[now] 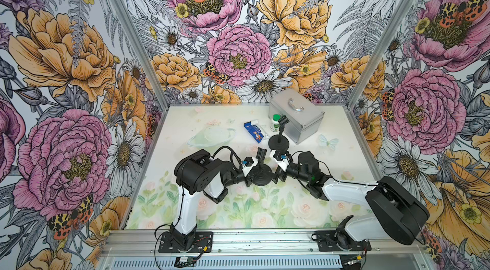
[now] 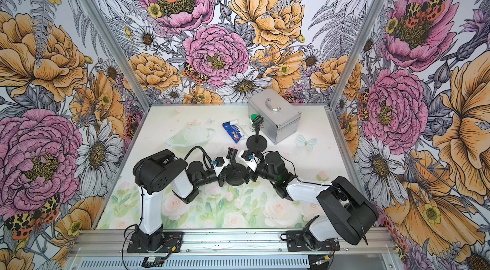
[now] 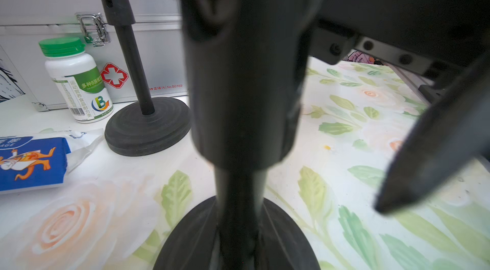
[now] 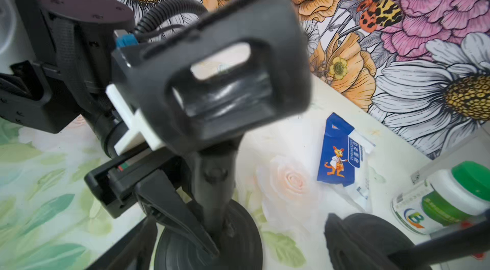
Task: Assemble a microphone stand
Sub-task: Screw the microphone stand pole into the microphone stand base.
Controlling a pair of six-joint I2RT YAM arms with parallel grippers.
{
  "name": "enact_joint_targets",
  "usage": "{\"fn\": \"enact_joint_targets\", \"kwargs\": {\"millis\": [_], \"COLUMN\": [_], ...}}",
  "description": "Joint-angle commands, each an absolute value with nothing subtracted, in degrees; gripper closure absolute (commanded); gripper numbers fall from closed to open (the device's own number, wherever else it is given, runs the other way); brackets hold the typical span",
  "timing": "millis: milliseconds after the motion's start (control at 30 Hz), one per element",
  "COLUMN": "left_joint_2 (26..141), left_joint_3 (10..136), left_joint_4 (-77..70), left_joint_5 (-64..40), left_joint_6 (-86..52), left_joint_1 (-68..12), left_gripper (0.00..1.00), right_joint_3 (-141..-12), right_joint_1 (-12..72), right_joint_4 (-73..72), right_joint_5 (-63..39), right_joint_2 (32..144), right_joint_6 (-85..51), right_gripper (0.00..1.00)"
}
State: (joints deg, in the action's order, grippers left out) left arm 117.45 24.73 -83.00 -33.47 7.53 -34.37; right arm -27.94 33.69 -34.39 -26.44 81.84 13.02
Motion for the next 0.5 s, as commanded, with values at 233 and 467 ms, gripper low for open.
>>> {"fn": "enact_joint_targets", "kwargs": {"millis": [233,467], "left_joint_2": [118.9,119.0], "left_joint_3": [24.4,24.4], "left_joint_4": [-80.9,-80.9], "left_joint_5": [-30.8,-30.4], "left_joint_6": [9.4,9.2], "left_joint_1": [-34.1,-33.9], "left_gripper": [0.83,0.82], "right_joint_3": [-46.1,-52.1], "right_joint_1": [27.5,28.5], "right_joint_4": [-12.1,-8.1], "right_joint_5": [-59.0,-61.6], "right_joint_2": [92.8,97.0], "right_joint_6": [18.7,21.5], "right_gripper": [0.23,0.52]}}
